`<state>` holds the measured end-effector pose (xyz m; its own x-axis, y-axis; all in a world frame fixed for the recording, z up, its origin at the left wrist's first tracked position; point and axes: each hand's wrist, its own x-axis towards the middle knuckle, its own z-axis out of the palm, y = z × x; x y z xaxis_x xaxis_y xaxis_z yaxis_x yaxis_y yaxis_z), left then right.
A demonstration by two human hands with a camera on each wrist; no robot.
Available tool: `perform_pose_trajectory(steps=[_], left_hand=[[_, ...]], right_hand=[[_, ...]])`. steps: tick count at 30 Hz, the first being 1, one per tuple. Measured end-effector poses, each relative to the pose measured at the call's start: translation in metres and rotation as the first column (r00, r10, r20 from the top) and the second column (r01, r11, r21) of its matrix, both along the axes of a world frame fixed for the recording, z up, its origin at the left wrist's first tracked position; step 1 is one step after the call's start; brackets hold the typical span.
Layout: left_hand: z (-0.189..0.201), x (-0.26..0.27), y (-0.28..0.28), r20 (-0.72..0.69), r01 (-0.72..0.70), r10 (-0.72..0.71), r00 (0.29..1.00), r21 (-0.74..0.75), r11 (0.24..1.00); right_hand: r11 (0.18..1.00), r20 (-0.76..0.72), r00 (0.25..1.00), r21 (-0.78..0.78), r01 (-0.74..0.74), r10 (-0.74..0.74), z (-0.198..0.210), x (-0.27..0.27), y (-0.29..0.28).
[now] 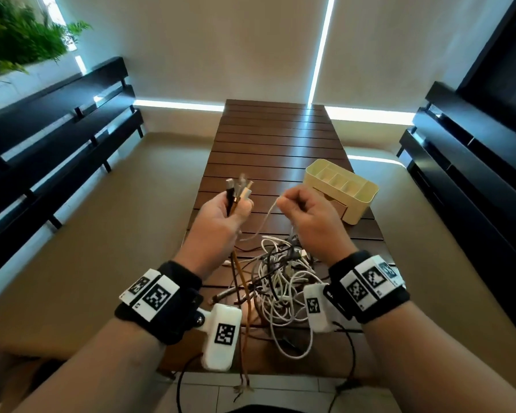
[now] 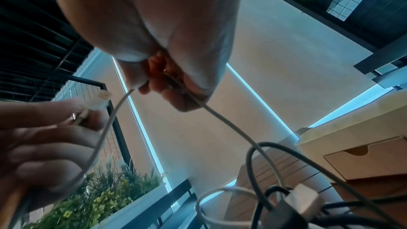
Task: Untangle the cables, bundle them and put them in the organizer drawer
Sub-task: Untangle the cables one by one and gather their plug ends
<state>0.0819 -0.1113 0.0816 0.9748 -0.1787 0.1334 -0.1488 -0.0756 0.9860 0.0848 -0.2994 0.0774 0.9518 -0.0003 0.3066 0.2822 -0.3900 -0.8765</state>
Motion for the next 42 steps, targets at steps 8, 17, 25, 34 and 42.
perform_pose_trajectory(steps=[8,17,25,34,42], left_hand=[[-0.019,-0.005,0.003,-0.144,0.263,-0.242,0.96,0.152,0.953],[-0.01,0.004,0.035,-0.15,0.033,-0.064,0.987,-0.198,0.98],[-0.038,-0.014,0.031,-0.221,-0.061,0.092,0.971,0.145,0.988],[-0.021,-0.009,0.018,-0.116,0.135,-0.102,0.988,0.323,0.937],[0.01,-0.009,0.02,0.078,-0.086,0.083,0.994,0.038,0.996]], right_hand=[[0.993,-0.077,0.991,-0.015,-0.115,0.114,-0.023,-0.012,0.007],[0.997,-0.262,0.965,-0.075,-0.003,-0.017,-0.052,-0.019,-0.011],[0.977,0.065,0.997,-0.209,-0.026,0.04,0.026,0.015,0.006],[0.984,-0.065,0.996,-0.16,-0.076,0.066,-0.028,-0.009,0.024],[0.978,-0.242,0.968,-0.179,-0.107,0.062,-0.04,-0.019,0.005]])
